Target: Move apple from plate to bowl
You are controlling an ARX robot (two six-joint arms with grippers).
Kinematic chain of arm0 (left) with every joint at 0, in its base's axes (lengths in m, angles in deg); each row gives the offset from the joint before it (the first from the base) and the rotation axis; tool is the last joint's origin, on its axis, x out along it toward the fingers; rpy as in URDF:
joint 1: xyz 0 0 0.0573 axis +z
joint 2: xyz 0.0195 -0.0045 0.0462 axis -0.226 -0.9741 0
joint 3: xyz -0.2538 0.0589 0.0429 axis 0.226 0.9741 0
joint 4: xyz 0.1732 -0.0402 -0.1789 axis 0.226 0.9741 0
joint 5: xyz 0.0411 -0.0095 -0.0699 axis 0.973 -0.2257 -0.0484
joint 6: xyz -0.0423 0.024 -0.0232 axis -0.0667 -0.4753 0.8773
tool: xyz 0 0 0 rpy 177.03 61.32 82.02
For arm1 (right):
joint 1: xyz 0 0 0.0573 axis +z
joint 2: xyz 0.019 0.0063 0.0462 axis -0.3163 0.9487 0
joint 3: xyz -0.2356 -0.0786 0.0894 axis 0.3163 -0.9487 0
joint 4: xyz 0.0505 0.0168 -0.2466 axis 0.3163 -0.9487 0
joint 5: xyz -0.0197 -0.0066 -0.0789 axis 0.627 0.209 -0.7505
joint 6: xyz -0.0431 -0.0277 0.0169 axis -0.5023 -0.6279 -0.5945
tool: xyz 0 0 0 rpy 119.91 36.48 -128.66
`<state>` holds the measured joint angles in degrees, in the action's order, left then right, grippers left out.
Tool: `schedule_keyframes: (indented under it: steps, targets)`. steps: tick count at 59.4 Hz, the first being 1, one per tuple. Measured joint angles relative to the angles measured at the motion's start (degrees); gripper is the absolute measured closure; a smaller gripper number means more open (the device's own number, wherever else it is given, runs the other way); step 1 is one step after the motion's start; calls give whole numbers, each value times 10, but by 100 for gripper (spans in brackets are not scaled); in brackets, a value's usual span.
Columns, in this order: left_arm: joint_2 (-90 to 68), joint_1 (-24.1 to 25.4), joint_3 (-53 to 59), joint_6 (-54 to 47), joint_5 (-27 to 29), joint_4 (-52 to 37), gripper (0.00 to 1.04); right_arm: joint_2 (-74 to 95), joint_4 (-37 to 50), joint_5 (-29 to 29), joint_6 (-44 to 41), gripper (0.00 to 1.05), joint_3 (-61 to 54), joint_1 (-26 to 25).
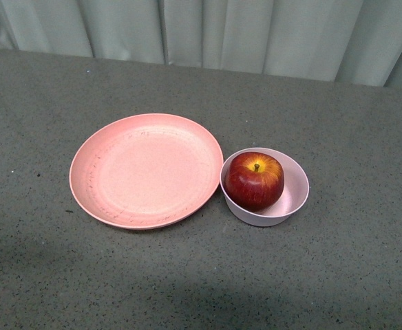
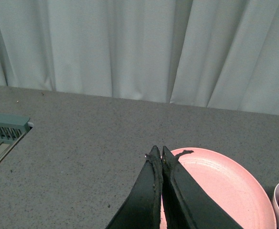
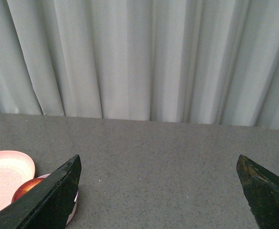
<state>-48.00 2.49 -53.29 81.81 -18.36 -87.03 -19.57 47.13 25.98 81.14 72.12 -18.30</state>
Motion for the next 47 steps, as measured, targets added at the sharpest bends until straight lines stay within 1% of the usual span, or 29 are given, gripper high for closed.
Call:
schedule_keyframes:
  steps: [7,17,19,22,26,43,44,47]
  targets:
    - [51,19,13,-1,-17,42,101,0,0,0,0,9,0,0]
    - [156,47,26,-1,-46,130,101,0,0,0,0,9,0,0]
    - [175,68,26,-1,-82,147,101,0,0,0,0,9,0,0]
    - [197,89,26,-2,-96,166,101,0,0,0,0,9,0,0]
    - [226,103,26,-1,-96,191,101,0,0,0,0,9,0,0]
    - [320,104,26,-1,-101,279,101,0,0,0,0,9,0,0]
    - [354,104,26,-2,-101,311,101,0,0,0,0,9,0,0]
    - [367,104,26,-1,-101,324,101,0,0,0,0,9,0,0]
